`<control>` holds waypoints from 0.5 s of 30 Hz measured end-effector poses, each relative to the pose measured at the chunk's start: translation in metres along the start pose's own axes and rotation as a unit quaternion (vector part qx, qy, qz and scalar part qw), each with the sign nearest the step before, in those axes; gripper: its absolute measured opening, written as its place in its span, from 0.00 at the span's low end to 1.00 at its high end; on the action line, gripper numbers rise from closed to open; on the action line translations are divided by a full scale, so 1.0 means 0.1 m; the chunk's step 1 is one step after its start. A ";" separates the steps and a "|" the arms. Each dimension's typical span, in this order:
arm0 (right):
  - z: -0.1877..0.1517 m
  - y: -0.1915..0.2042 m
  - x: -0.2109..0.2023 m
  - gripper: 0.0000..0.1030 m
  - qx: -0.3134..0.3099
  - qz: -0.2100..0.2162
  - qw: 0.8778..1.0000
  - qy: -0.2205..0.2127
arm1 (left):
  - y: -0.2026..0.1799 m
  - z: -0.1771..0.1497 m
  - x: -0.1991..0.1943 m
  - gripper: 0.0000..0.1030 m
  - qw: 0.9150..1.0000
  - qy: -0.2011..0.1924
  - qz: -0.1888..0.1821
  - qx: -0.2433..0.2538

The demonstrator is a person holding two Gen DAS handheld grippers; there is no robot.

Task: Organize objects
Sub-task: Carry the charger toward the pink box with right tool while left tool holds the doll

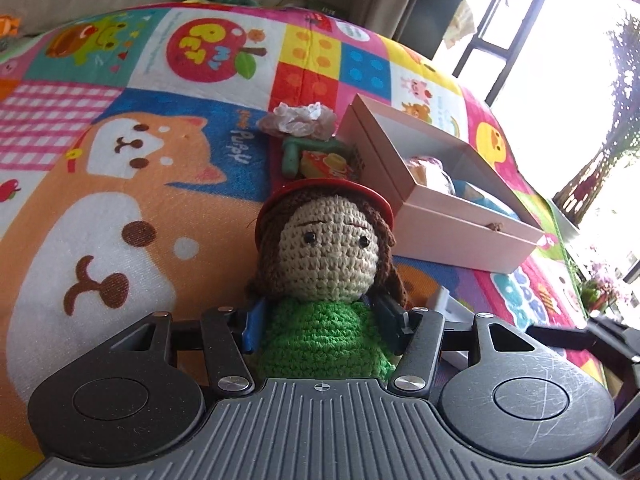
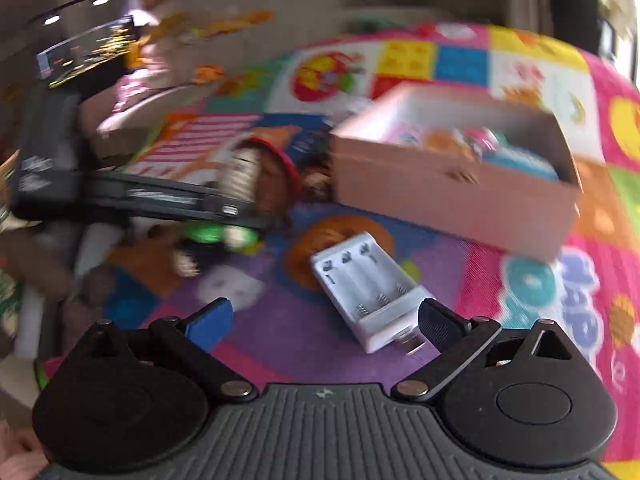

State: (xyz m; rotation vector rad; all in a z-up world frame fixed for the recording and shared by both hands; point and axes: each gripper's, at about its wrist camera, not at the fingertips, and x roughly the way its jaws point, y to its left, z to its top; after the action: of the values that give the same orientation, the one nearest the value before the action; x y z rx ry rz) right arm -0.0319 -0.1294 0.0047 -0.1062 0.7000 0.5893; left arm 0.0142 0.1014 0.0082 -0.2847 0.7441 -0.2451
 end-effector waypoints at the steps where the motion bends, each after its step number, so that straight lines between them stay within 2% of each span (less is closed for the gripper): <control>1: -0.01 0.07 -0.02 0.97 -0.025 -0.014 1.000 -0.008 | -0.01 -0.01 0.00 0.59 1.000 -0.001 0.001 0.003; 3: -0.02 0.11 0.02 0.97 -0.052 -0.057 0.997 -0.006 | -0.03 -0.01 0.01 0.59 1.000 -0.001 0.006 0.004; 6: -0.02 -0.02 0.17 0.97 -0.064 -0.130 0.989 0.020 | -0.05 -0.02 0.01 0.59 1.000 0.000 0.011 0.007; 9: 0.00 -0.20 0.21 0.97 -0.065 -0.253 0.965 0.007 | -0.05 -0.02 0.01 0.59 1.000 0.000 0.011 0.007; 10: 0.00 -0.27 0.19 0.97 -0.061 -0.275 0.959 0.002 | -0.05 -0.02 0.01 0.59 1.000 -0.001 0.012 0.007; 12: 0.00 -0.38 0.11 0.99 -0.025 -0.257 0.966 0.001 | -0.07 -0.03 0.01 0.59 1.000 0.000 0.017 0.008; 15: -0.07 -0.50 0.07 1.00 0.042 -0.183 0.982 0.022 | -0.10 -0.02 0.02 0.59 1.000 0.004 0.025 0.015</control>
State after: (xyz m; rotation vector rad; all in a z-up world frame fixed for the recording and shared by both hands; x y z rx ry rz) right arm -0.0040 -0.1700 -0.0098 -0.1653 0.7260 0.2043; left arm 0.0126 0.0911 0.0088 -0.2369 0.7550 -0.2092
